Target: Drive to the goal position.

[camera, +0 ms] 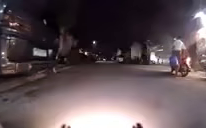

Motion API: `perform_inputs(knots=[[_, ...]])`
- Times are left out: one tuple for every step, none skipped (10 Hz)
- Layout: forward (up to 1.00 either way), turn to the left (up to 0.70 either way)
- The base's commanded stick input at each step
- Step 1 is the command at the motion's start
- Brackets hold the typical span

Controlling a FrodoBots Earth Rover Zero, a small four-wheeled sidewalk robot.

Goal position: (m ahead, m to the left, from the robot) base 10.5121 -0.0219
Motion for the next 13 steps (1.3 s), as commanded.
perform_inputs(knots=[[0.85,0.00],[0.85,0.00],[0.85,0.00],[0.85,0.00],[0.85,0.00],[0.85,0.00],[0.85,0.00],[0.85,0.00],[0.85,0.00],[0.85,0.00],[0.85,0.00],[0.85,0.00],[0.85,0.00]])
